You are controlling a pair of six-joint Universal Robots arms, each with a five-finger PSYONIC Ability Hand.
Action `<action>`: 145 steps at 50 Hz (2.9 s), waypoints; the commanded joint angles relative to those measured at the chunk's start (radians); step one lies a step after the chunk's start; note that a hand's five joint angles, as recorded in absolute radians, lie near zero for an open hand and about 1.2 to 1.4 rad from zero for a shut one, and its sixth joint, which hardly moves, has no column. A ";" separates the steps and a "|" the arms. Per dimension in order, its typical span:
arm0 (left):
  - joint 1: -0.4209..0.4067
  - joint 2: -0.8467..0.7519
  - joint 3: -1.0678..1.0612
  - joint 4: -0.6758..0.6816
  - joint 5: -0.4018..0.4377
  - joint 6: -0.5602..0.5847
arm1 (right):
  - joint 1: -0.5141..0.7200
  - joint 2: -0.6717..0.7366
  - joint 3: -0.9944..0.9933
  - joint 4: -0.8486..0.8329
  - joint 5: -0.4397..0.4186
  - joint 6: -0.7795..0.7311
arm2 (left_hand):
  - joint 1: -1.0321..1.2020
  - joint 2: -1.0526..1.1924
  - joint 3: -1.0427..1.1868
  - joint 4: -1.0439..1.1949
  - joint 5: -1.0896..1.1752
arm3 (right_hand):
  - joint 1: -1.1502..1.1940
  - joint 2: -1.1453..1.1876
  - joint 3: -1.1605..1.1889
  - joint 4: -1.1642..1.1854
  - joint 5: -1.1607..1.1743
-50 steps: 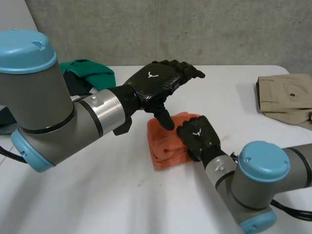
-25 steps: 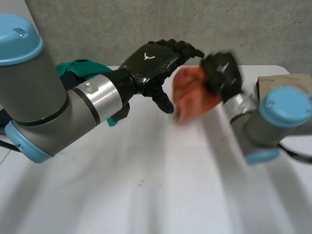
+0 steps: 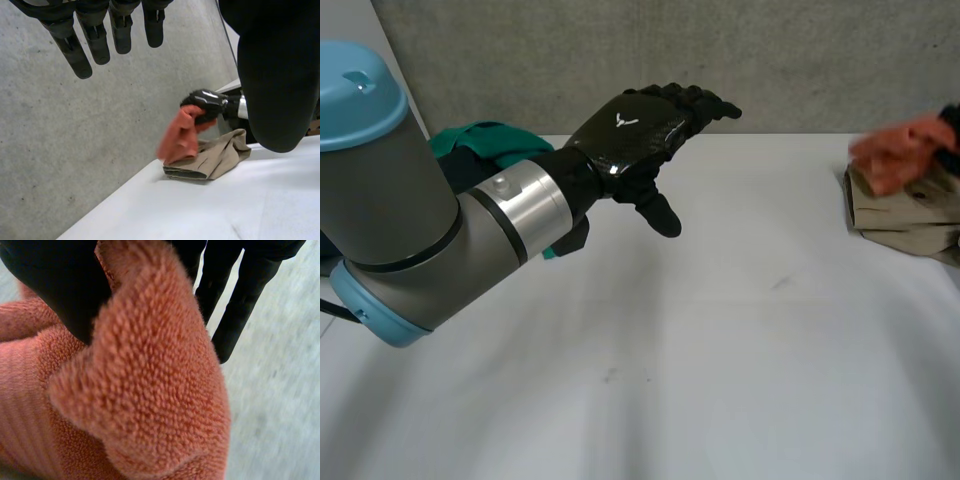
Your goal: Fold the laundry.
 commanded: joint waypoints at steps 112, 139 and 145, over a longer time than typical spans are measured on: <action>0.414 -0.155 -0.021 0.346 -0.231 0.342 | 0.316 -0.809 1.049 0.533 0.119 -0.611 | 1.200 1.177 1.180 1.176 1.171 | -0.790 -0.949 -0.997 -1.026 -0.902; -0.180 -0.106 -0.054 0.331 -0.340 -0.048 | 0.302 -0.825 1.042 0.536 0.163 -0.604 | 0.358 0.335 0.338 0.334 0.329 | -0.790 -0.949 -0.997 -1.026 -0.902; -0.010 -0.103 -0.124 0.326 -0.466 0.171 | 0.304 -0.825 1.042 0.535 0.163 -0.604 | 0.214 0.191 0.194 0.190 0.185 | -0.790 -0.949 -0.997 -1.026 -0.902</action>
